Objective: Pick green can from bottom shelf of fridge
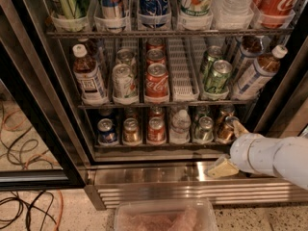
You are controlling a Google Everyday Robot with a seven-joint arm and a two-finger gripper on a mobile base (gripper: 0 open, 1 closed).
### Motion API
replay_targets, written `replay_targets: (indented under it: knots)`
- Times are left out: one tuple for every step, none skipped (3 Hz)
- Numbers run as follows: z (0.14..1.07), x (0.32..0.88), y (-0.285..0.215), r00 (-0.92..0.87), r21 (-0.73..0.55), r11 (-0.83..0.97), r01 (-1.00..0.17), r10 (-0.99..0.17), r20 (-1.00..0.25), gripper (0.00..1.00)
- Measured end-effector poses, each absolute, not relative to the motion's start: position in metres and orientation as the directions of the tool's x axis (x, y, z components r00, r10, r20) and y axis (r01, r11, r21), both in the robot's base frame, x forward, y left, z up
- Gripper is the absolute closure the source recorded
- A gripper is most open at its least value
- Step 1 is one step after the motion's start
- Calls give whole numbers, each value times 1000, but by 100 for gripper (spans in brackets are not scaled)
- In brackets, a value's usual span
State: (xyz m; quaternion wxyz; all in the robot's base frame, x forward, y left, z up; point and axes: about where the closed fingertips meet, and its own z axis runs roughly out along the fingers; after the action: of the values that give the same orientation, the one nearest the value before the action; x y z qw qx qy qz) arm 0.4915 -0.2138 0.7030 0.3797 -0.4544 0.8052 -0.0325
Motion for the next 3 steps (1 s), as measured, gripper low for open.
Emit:
replay_targets:
  knots:
    - [703, 491, -214, -299, -397, 585, -707, -756, -582, 0]
    - [689, 494, -203, -307, -365, 609, -704, -725, -617, 0]
    - [638, 505, -168, -291, -306, 611, -730, -684, -669, 0]
